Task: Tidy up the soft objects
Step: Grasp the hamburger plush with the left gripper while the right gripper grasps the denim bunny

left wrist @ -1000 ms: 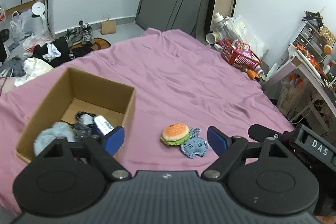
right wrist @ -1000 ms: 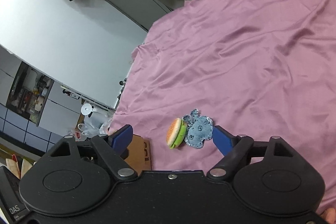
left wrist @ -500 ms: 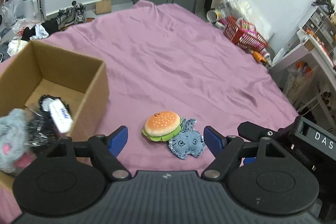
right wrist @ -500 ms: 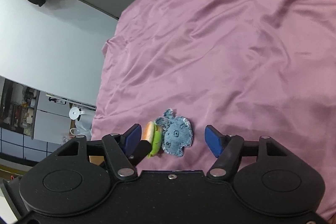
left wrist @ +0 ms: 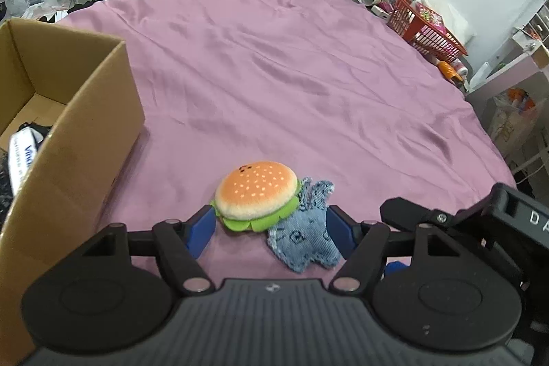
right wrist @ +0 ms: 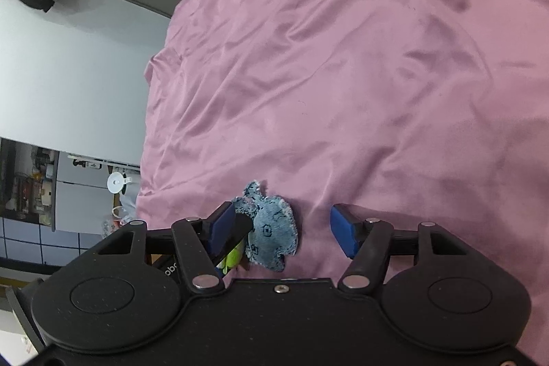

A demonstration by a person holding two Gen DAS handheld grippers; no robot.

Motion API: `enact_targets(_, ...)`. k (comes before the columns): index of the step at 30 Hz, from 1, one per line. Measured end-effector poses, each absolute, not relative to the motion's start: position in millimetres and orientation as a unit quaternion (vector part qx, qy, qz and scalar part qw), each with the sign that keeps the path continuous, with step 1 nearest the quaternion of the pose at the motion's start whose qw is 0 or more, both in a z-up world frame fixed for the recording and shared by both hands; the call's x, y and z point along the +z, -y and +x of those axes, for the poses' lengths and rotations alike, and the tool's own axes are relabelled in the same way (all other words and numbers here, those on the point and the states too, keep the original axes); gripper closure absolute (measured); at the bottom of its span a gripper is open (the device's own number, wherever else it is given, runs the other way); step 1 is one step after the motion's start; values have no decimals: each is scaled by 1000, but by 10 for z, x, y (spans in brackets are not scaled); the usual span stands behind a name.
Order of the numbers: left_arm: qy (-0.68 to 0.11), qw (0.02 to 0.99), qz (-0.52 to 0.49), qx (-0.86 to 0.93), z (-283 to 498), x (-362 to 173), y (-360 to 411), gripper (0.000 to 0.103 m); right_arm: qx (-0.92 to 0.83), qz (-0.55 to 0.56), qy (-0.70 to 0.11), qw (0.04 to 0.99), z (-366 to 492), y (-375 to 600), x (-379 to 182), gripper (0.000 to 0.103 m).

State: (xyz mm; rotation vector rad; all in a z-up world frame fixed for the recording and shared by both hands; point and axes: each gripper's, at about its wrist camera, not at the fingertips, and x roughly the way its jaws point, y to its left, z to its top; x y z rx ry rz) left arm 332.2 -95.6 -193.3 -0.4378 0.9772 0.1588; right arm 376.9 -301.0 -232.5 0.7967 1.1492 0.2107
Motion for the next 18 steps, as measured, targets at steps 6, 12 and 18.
enact_targets(6,-472,852,-207,87,3448,-2066,930,39,105,367,-524,761,3780,2980,-2322,41)
enact_targets(12,-476,847,-214,98,3492,-2124,884,50,132,359,-532,756,3795,2855,-2362,62)
enact_targets(18,-486,840,-224,90,3490,-2092,803,62,138,342,-541,755,3827,2720,-2431,83)
